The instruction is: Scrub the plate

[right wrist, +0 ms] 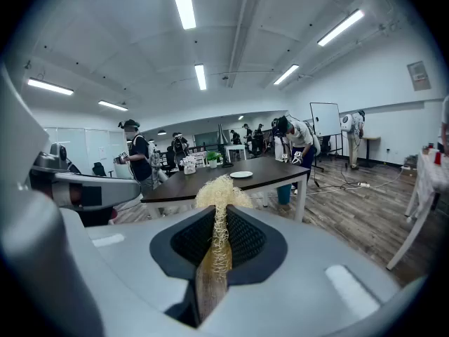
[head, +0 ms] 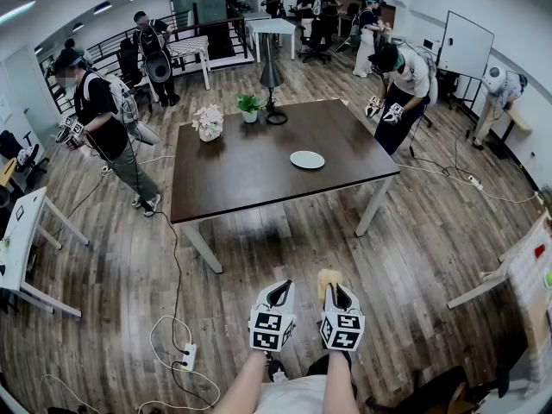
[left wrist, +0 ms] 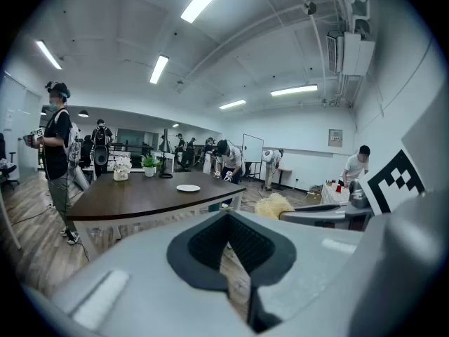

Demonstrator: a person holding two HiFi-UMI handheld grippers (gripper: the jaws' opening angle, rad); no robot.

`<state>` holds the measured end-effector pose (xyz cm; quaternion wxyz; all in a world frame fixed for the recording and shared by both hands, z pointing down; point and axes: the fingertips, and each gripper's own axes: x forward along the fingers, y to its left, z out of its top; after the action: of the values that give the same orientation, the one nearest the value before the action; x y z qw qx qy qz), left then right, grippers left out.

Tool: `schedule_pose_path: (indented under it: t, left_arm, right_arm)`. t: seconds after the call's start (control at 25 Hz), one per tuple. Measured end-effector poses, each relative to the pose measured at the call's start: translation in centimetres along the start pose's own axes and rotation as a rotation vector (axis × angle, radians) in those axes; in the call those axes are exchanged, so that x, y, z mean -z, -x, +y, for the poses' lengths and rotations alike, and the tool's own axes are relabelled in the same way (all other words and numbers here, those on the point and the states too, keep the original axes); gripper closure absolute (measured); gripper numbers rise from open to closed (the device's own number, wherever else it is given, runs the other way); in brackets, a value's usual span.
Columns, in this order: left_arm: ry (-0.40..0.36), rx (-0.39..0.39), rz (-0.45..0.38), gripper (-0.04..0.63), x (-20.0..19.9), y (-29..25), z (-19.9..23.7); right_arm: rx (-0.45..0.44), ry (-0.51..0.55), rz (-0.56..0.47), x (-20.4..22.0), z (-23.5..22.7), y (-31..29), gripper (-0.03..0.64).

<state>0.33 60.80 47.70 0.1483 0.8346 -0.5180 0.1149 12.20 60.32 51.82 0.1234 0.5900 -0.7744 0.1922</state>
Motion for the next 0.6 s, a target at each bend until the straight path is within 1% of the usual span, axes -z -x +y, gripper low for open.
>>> schedule_pose_path:
  t: [0.2,0.4,0.48,0.6]
  left_arm:
    - [-0.004,0.004,-0.001,0.595,-0.4,-1.6,0.4]
    - [-0.024,0.008,-0.004,0.595,-1.9,-2.8,0.9]
    - [-0.016,-0.01,-0.002,0.595,-2.4,-3.9,1.6]
    - [-0.007,-0.043,-0.016,0.595,-5.7,-7.0,3.3]
  right_arm:
    - [-0.008,0.02,0.01,0.1,0.0,-1.5,0.554]
    - [-0.018,0.017,0.003,-1.6,-0.4,-3.0,0.554]
    - [-0.03,0.015,0.005,-2.1,-0.7,-4.0,0.554]
    - [-0.056,0.061,0.019,-4.7,-1.0,-6.1,0.555]
